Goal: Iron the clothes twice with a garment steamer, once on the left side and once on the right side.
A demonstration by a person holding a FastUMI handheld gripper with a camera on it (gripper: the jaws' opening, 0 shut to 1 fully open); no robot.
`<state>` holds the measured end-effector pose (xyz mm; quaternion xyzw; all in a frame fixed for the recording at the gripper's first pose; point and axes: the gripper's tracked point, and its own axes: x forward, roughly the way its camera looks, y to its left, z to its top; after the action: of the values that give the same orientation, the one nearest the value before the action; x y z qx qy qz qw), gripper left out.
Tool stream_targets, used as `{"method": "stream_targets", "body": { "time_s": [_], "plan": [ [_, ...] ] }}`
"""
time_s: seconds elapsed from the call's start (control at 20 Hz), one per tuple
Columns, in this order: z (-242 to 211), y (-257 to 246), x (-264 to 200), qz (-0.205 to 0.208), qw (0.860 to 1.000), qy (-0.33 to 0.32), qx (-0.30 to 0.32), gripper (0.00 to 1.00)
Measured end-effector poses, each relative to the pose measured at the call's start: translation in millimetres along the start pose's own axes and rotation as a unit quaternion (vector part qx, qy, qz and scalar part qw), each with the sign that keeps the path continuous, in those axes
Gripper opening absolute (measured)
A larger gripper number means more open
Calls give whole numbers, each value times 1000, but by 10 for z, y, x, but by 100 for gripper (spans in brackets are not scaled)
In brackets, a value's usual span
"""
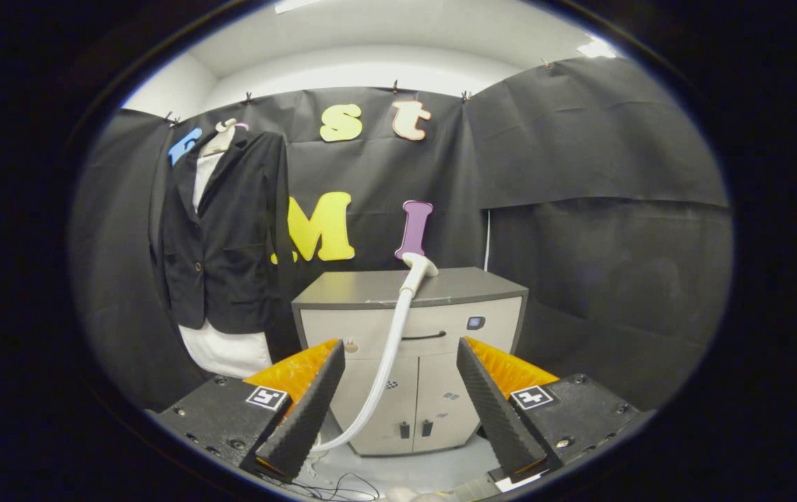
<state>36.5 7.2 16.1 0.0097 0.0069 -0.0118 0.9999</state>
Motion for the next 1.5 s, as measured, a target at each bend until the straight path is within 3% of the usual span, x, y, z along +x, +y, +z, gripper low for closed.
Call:
{"method": "stream_targets", "body": {
  "time_s": [0.35,0.6,0.85,1.5],
  "plan": [
    [333,-67,543,-11,1000,8,6,100],
    [616,-186,1097,-24,1000,18,9,100],
    [793,-230,1780,-11,999,44,11,100],
    [491,-436,3470,15,982,185,29,100]
  ]
}}
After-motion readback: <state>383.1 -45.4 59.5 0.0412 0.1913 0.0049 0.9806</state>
